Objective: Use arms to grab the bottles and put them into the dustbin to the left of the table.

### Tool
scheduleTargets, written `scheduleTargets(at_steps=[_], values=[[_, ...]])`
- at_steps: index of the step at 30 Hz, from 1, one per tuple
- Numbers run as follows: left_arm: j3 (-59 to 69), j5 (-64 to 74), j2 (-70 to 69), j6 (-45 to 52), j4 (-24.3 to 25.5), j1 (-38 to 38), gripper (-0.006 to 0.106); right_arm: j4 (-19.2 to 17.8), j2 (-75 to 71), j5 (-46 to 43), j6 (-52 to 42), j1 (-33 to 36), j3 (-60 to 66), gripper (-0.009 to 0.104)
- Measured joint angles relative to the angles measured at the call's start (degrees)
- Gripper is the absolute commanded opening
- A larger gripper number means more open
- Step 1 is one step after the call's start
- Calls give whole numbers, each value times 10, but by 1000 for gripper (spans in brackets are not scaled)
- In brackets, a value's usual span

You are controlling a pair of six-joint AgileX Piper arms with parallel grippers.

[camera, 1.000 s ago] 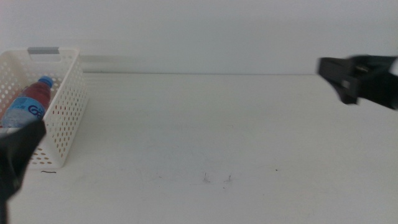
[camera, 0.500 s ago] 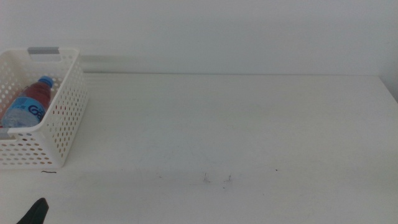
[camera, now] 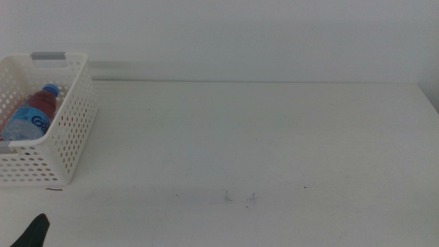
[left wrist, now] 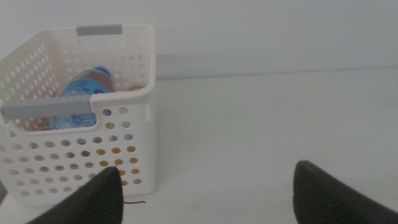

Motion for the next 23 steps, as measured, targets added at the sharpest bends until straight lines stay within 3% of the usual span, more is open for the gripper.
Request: scheduleTargets(at_steps=[23], values=[[0, -6, 0, 0, 6, 51, 94, 0, 0, 5, 0, 0, 0, 81]])
